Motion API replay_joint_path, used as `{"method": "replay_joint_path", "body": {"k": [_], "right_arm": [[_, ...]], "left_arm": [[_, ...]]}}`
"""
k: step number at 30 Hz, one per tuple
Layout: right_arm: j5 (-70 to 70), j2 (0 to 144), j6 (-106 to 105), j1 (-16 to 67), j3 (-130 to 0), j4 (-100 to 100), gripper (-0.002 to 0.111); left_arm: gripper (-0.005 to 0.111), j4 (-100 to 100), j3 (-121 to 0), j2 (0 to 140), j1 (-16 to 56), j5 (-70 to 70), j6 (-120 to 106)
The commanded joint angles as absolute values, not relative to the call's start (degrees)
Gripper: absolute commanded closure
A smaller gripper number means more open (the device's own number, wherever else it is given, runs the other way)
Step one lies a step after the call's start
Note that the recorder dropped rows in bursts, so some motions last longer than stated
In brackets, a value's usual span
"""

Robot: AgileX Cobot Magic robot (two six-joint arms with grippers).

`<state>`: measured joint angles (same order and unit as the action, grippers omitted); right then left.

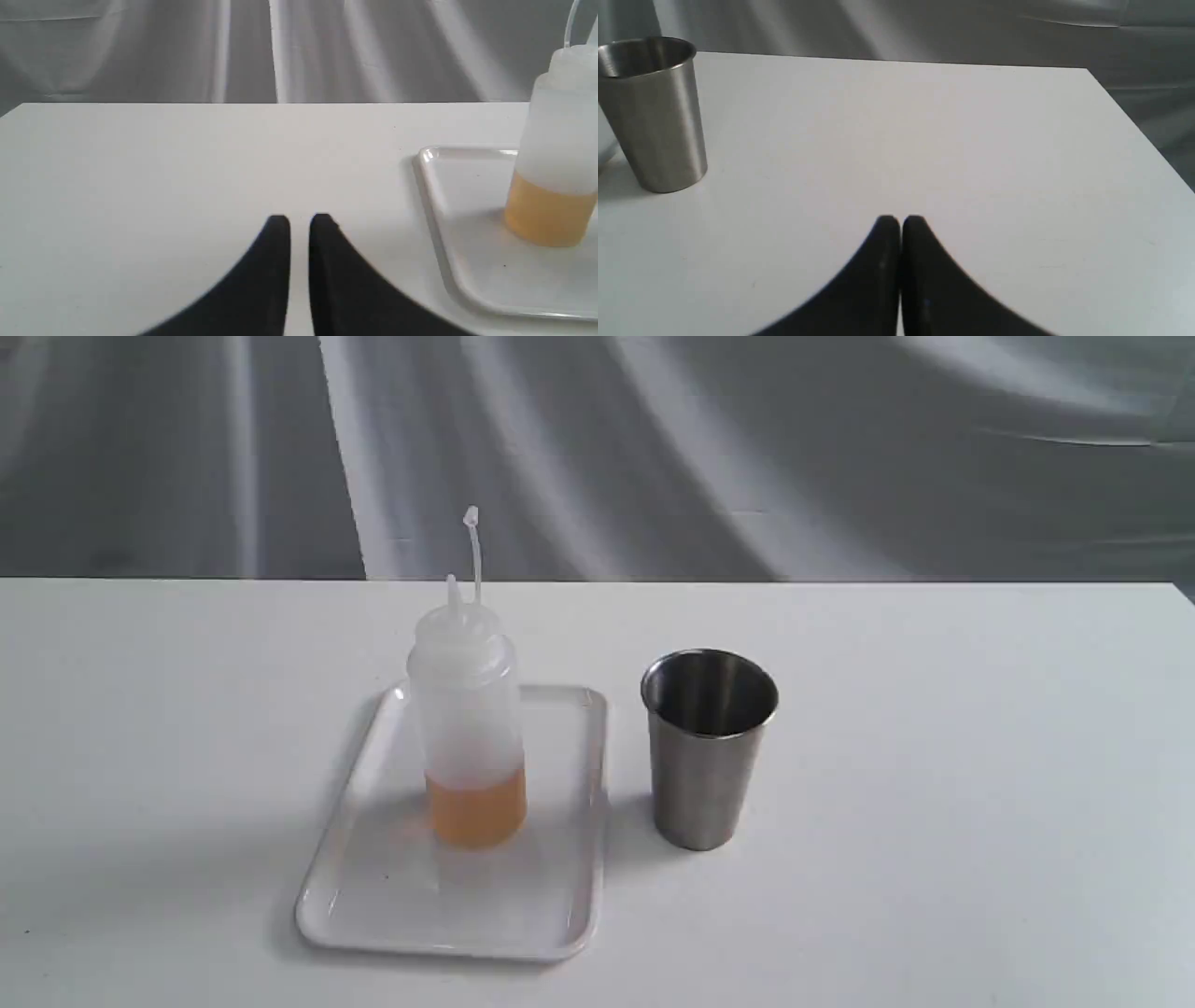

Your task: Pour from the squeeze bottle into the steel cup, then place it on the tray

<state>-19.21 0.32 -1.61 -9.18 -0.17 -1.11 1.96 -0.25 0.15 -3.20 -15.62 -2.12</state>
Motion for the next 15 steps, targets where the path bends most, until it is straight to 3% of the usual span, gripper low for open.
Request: {"method": "replay_joint_path", "body": {"k": [1, 15], "right_arm": [[-19.3, 0.0, -1.5, -9.5, 0.0, -1.1, 0.108], [-19.2, 0.0, -1.5, -9.5, 0.0, -0.4, 0.108]], "left_arm": [[0.098, 1.9, 0.0, 0.0, -3.1, -15.2, -1.8], [0.098, 1.9, 0.0, 0.0, -3.1, -15.2, -2.0]]}}
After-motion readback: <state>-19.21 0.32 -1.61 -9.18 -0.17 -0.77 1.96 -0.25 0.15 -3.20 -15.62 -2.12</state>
